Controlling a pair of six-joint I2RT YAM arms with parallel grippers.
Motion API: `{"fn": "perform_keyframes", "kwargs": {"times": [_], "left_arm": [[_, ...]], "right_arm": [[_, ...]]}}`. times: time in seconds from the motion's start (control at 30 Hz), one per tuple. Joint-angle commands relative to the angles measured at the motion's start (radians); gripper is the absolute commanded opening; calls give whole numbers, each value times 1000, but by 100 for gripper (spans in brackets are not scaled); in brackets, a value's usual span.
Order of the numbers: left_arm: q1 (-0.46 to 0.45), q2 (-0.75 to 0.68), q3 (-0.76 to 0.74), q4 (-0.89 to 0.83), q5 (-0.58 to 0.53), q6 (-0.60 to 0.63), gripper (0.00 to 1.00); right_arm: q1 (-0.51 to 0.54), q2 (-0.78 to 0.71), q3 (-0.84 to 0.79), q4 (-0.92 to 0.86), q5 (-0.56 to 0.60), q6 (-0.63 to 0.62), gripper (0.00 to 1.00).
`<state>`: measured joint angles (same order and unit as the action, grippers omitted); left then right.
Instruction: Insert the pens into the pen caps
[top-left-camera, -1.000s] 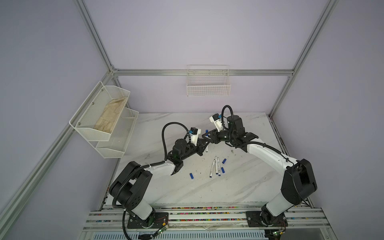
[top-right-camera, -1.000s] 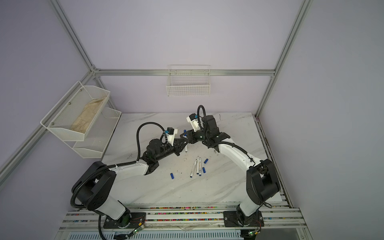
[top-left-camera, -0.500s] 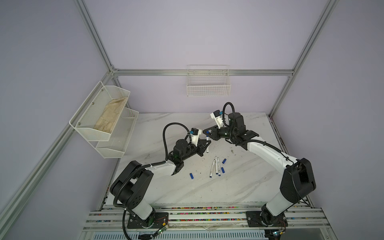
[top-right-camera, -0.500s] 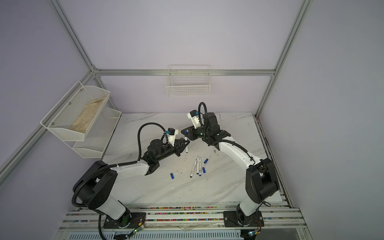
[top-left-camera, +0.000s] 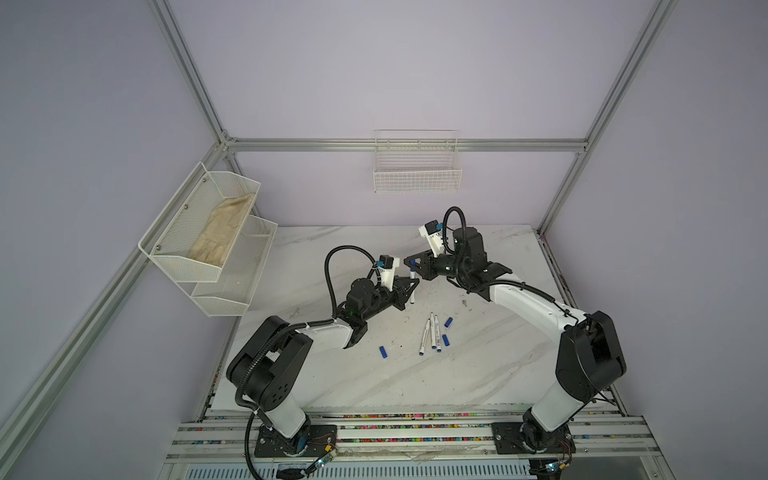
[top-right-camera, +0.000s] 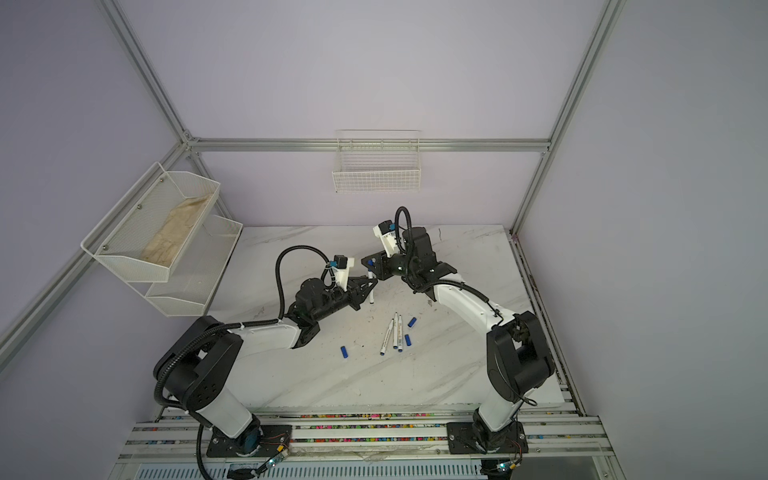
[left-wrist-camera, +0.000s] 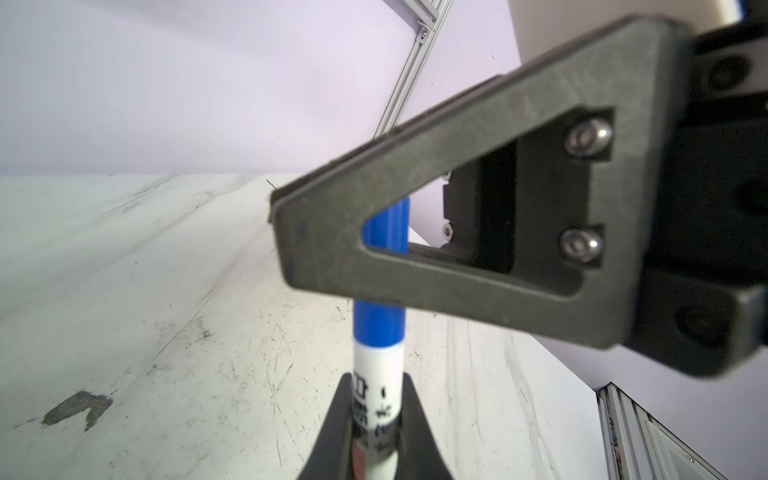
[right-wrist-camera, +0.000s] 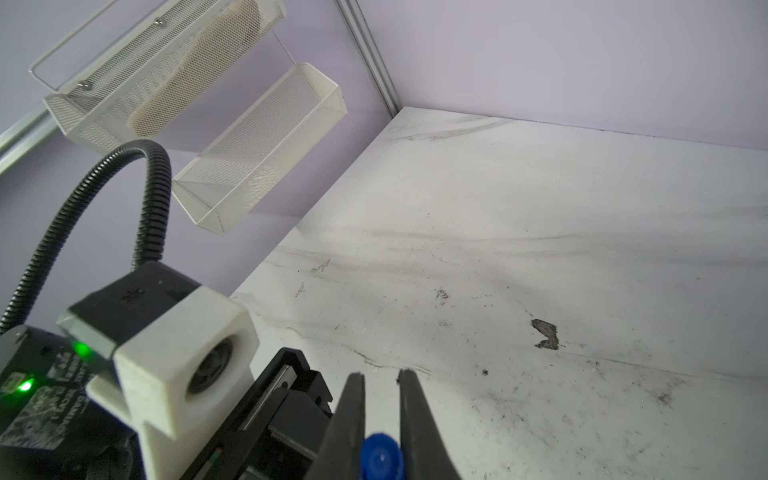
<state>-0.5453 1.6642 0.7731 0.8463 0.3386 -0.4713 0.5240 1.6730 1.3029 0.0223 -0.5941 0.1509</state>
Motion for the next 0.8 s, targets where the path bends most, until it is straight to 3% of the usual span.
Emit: {"fn": "perform_keyframes", "kwargs": {"times": [0.0,0.13,0.23,0.37,0.5,0.6,0.77], "left_arm": [[138,-35,182,243,-234,-50,0],[141,-50,199,159,-231,16,0],[141,-52,190,160,-252,16,0],[170,-48,195,198,-308,-10,0],[241,-37,218,246,-323,-88,0],[269,-50,236,211,-336,-68,0],[272,-81,222,154,-320,-13,0]], "right_arm": [[19,8,-48,-283,6,-53,0],[-25,-20,-65,-216,-127,2,0],[-12,-7,-58,-236,-155,5,0],[45,44,-22,-382,-39,-89,0],[67,77,-24,-433,66,-107,0],[59,78,-27,-435,111,-105,0],[-17,56,-51,-350,18,-35,0]]}}
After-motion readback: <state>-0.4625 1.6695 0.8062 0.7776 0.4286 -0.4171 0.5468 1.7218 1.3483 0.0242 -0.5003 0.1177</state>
